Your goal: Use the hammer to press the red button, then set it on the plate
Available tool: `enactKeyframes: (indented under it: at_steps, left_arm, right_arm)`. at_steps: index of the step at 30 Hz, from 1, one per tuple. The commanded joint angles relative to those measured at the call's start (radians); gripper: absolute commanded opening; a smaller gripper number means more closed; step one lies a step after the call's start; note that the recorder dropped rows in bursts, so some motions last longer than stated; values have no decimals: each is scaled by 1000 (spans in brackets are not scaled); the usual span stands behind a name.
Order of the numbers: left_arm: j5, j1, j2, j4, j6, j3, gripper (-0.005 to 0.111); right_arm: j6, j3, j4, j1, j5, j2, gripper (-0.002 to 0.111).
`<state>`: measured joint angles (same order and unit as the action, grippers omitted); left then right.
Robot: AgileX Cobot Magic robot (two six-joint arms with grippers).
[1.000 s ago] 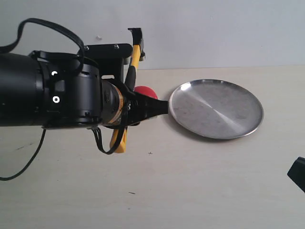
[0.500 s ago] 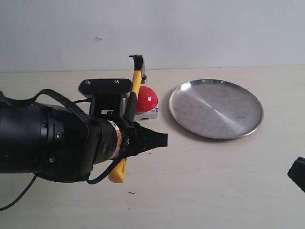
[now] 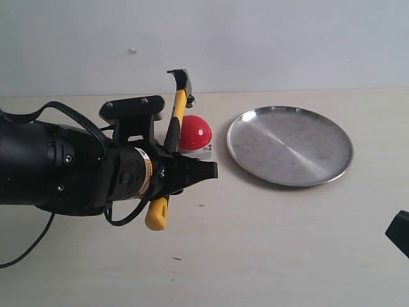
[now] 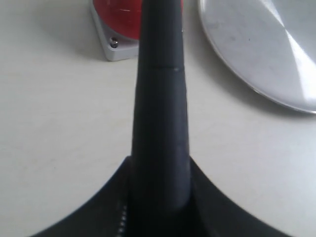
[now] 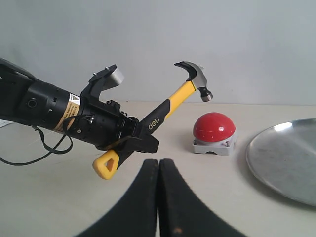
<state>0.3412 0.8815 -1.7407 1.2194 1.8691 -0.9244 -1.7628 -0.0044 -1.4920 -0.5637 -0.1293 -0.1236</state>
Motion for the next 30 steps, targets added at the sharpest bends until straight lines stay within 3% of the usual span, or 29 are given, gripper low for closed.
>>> enactKeyframes:
  at_steps: [1, 14, 30]
  left_arm:
    - [-44, -21, 6, 48, -4, -7, 0]
    - [-42, -25, 6, 44, -34, -7, 0]
    - [-73, -45, 11, -84, -184, -13, 0]
  right_arm:
    - [7, 4, -3, -1, -2, 6, 0]
    - [7, 4, -1, -1, -2, 6, 0]
    - [7, 4, -5, -1, -2, 6, 0]
